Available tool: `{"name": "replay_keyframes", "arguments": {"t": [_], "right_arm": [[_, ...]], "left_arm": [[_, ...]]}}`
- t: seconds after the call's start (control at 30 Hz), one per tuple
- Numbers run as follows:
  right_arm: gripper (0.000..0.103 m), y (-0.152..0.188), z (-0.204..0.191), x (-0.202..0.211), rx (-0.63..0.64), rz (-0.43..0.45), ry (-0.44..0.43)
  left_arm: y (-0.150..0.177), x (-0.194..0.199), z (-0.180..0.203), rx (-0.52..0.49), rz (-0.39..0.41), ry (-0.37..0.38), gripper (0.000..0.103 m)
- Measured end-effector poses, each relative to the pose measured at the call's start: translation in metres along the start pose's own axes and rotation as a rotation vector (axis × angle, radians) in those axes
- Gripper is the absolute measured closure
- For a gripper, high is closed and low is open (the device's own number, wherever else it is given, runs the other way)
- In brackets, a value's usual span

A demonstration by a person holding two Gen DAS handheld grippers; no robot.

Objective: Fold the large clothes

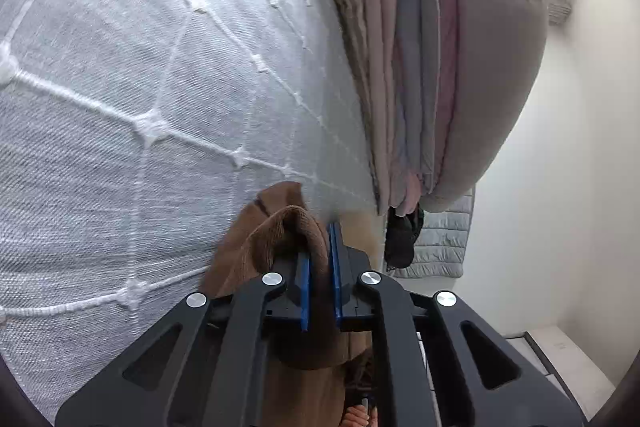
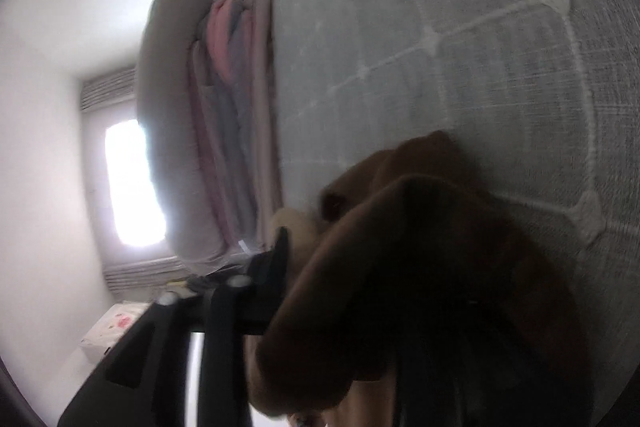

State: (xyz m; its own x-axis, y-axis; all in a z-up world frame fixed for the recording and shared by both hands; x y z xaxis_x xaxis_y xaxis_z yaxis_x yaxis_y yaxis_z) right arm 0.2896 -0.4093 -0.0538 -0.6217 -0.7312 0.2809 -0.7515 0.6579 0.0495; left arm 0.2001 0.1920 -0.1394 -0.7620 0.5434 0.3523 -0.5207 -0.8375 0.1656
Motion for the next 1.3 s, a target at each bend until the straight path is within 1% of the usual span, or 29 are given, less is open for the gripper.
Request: {"name": "replay_keyframes", "arguments": {"t": [0.07, 0.1, 0.17, 0.27, 0.3, 0.33, 0.4, 0.47, 0.5, 0.53, 0.6, 0.63, 0.7, 0.73, 0.8, 0.83, 0.87, 0.93, 0.97, 1.03, 1.07, 1.1, 1.13, 1.17, 1.2, 1.23, 1.27, 1.3], "right_arm": [[0.030, 0.003, -0.012, 0.005, 0.022, -0.004, -0.002], [0.026, 0.007, -0.020, 0.008, 0.032, -0.017, -0.008], [0.022, 0.018, -0.030, 0.008, 0.043, -0.051, -0.015], [0.021, 0.028, -0.043, -0.001, 0.063, -0.093, -0.012], [0.021, 0.031, -0.048, 0.001, 0.071, -0.100, -0.013], [0.021, 0.027, -0.053, -0.008, 0.080, -0.103, -0.016], [0.021, 0.017, -0.059, -0.014, 0.086, -0.089, -0.017], [0.021, 0.003, -0.063, -0.021, 0.093, -0.040, -0.011], [0.021, 0.002, -0.067, -0.027, 0.087, -0.033, -0.019], [0.021, 0.009, -0.071, -0.033, 0.096, -0.050, -0.029], [0.021, 0.040, -0.082, -0.056, 0.178, -0.135, -0.039], [0.021, 0.053, -0.081, -0.068, 0.209, -0.170, -0.032], [0.021, 0.076, -0.071, -0.085, 0.247, -0.234, -0.004], [0.021, 0.079, -0.058, -0.099, 0.262, -0.257, 0.036], [0.021, 0.075, -0.042, -0.116, 0.316, -0.256, 0.119], [0.023, 0.074, -0.036, -0.121, 0.369, -0.256, 0.126], [0.025, 0.068, -0.036, -0.126, 0.391, -0.241, 0.134], [0.025, 0.061, -0.042, -0.135, 0.432, -0.228, 0.161], [0.025, 0.061, -0.044, -0.137, 0.449, -0.227, 0.188], [0.023, 0.069, -0.052, -0.135, 0.468, -0.234, 0.227], [0.023, 0.077, -0.059, -0.129, 0.479, -0.243, 0.217], [0.023, 0.093, -0.071, -0.120, 0.485, -0.265, 0.167], [0.023, 0.100, -0.082, -0.115, 0.488, -0.273, 0.129], [0.023, 0.115, -0.090, -0.101, 0.497, -0.277, 0.088], [0.023, 0.132, -0.096, -0.084, 0.514, -0.279, 0.055], [0.023, 0.144, -0.098, -0.071, 0.531, -0.278, 0.044], [0.022, 0.158, -0.097, -0.053, 0.572, -0.260, 0.058], [0.022, 0.168, -0.094, -0.035, 0.628, -0.229, 0.088]], "left_arm": [[0.000, -0.002, 0.008, 0.002, 0.002, 0.018, 0.093], [-0.001, -0.003, 0.011, 0.011, 0.002, 0.037, 0.091], [-0.004, -0.002, 0.016, 0.060, 0.012, 0.082, 0.077], [-0.010, 0.004, 0.019, 0.103, 0.050, 0.125, 0.067], [-0.013, 0.007, 0.023, 0.117, 0.064, 0.153, 0.067], [-0.016, 0.007, 0.025, 0.119, 0.075, 0.164, 0.067], [-0.019, 0.014, 0.031, 0.112, 0.094, 0.181, 0.067], [-0.018, 0.019, 0.035, 0.101, 0.095, 0.194, 0.067], [-0.018, 0.020, 0.038, 0.089, 0.093, 0.195, 0.067], [-0.018, 0.021, 0.039, 0.082, 0.090, 0.195, 0.067], [-0.016, 0.018, 0.043, 0.065, 0.079, 0.189, 0.062], [-0.011, 0.015, 0.046, 0.052, 0.063, 0.185, 0.057], [-0.007, 0.007, 0.047, 0.034, 0.040, 0.168, 0.057], [0.001, 0.006, 0.047, 0.019, 0.020, 0.155, 0.057], [0.009, -0.002, 0.048, -0.017, -0.008, 0.114, 0.057], [0.014, -0.006, 0.049, -0.046, -0.016, 0.088, 0.057], [0.016, -0.009, 0.050, -0.066, -0.022, 0.072, 0.057], [0.024, -0.013, 0.055, -0.112, -0.039, 0.047, 0.056], [0.027, -0.014, 0.058, -0.133, -0.047, 0.039, 0.056], [0.035, -0.015, 0.063, -0.191, -0.061, 0.008, 0.056], [0.040, -0.013, 0.065, -0.230, -0.068, -0.010, 0.056], [0.048, -0.010, 0.066, -0.267, -0.077, -0.022, 0.056], [0.054, -0.010, 0.067, -0.294, -0.088, -0.032, 0.056], [0.064, -0.009, 0.067, -0.329, -0.110, -0.036, 0.054], [0.073, -0.008, 0.068, -0.351, -0.131, -0.026, 0.053], [0.088, -0.009, 0.069, -0.378, -0.171, -0.004, 0.052], [0.103, -0.010, 0.070, -0.404, -0.209, 0.029, 0.052], [0.114, -0.009, 0.070, -0.426, -0.219, 0.046, 0.052]]}}
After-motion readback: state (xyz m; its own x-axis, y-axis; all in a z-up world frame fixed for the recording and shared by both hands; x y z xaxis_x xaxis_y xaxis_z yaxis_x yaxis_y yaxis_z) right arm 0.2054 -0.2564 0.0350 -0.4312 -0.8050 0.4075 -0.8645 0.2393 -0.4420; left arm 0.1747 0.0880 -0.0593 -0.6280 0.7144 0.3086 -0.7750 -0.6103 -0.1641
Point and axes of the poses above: each gripper's, at about its wrist camera, not at the fingertips, and x roughly against the way its jaws point, z to its right, y to its underside, the point moved 9 cm from there along -x, roughly the way its jaws point, and after that the axes turned 7 degrees about x, right-handed, at the moved point
